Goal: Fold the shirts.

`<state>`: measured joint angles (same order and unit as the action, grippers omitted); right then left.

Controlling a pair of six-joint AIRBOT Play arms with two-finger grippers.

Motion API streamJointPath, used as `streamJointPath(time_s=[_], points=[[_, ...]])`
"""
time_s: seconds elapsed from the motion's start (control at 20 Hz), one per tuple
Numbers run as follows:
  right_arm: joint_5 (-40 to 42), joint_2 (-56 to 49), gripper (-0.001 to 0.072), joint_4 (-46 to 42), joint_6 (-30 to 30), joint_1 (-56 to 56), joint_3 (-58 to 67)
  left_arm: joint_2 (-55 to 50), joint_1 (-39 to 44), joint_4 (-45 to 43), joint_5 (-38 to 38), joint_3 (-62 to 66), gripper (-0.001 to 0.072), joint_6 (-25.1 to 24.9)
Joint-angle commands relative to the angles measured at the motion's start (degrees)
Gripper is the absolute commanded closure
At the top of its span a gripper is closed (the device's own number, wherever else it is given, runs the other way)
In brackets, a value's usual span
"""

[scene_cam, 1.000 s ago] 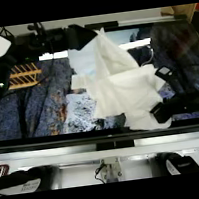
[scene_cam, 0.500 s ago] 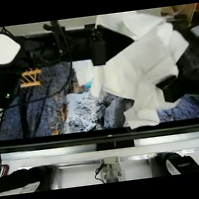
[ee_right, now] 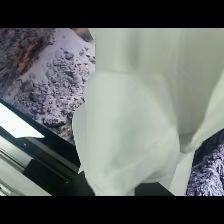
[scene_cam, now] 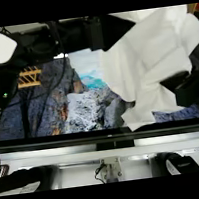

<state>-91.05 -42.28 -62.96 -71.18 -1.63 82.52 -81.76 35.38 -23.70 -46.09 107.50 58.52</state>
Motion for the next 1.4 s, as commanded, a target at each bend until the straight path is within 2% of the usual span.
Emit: streamJointPath(time_s=[0.0, 0.1, 0.3, 0.4, 0.55, 0.65, 0.8, 0.95, 1.1, 1.2, 1.35], points=[[-1.6, 0.02, 0.0661, 1.62, 0.0, -0.02, 0.5, 1.31, -1.4, 0.22, 6.43, 0.07, 0.0159, -2.56], [-1.6, 0.02, 0.0661, 1.49, -0.68, -0.02, 0.5, 2.84, -4.39, -0.96, 6.91, 0.07, 0.0163, -5.51], [-0.63, 0.02, 0.0661, -4.33, -2.99, 0.02, 0.52, 5.05, -11.17, -2.25, 2.8, 0.04, 0.0176, -4.13], [0.96, 0.0, 0.0661, -8.0, -3.65, 0.02, 0.52, 5.38, -12.79, -2.23, -2.12, 0.04, 0.0259, -1.7], [7.48, 0.0, 0.0662, -10.01, -4.24, 0.02, 0.5, 5.09, -12.48, -2.4, -12.39, -0.02, 0.0259, -1.66], [12.37, 0.0, 0.0663, -13.97, -6.69, 0.02, 0.52, 5.11, -12.35, -2.45, -15.52, -0.02, 0.026, -1.11], [14.58, -0.07, 0.0664, -26.4, -10.67, 0.02, 1.75, 5.11, -12.59, -2.47, -15.54, -0.02, 0.026, -0.52], [15.06, -0.07, 0.0666, -43.8, -15.69, 0.04, 4.5, 5.11, -12.61, -4.59, -15.54, -0.02, 0.026, -0.09], [11.91, -2.64, 0.0667, -54.27, -16.44, 0.04, 9.16, 5.09, -12.61, -7.82, -15.54, -0.02, 0.0259, 1.25], [10.69, -6.03, 0.0667, -54.58, -15.78, 0.02, 13.14, 5.09, -12.61, -8.52, -15.45, -0.02, 0.0259, 1.18], [8.74, -10.34, 0.0666, -38.91, -9.81, 0.02, 16.59, 5.09, -12.61, -10.03, -10.54, 0.0, 0.0259, 1.14]])
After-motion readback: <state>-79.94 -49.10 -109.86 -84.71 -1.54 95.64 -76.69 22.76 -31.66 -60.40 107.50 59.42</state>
